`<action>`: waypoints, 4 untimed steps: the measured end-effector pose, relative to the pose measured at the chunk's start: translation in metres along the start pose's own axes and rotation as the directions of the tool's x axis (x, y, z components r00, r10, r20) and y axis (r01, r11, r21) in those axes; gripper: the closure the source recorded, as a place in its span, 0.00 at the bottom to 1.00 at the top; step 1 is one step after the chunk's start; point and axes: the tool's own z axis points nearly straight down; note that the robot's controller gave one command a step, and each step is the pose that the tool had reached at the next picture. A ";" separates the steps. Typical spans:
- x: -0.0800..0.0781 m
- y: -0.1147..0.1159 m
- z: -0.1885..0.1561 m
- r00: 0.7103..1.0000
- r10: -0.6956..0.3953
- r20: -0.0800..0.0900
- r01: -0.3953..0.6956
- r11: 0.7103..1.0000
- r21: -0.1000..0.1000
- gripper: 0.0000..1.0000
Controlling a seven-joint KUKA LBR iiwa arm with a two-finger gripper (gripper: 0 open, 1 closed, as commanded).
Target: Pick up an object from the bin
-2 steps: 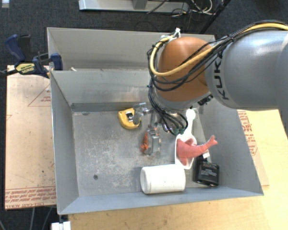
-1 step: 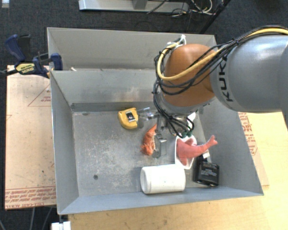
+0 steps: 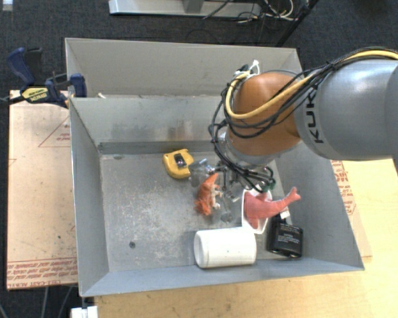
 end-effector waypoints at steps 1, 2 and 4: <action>0.011 -0.018 0.036 0.995 -0.103 -0.004 0.103 0.995 0.000 1.00; 0.003 -0.004 0.013 0.986 -0.167 -0.004 0.167 0.986 0.002 1.00; 0.000 -0.008 -0.119 0.977 -0.212 0.000 0.212 0.977 0.002 1.00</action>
Offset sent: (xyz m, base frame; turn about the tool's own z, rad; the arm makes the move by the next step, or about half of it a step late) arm 0.0000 0.0000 0.0000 0.0000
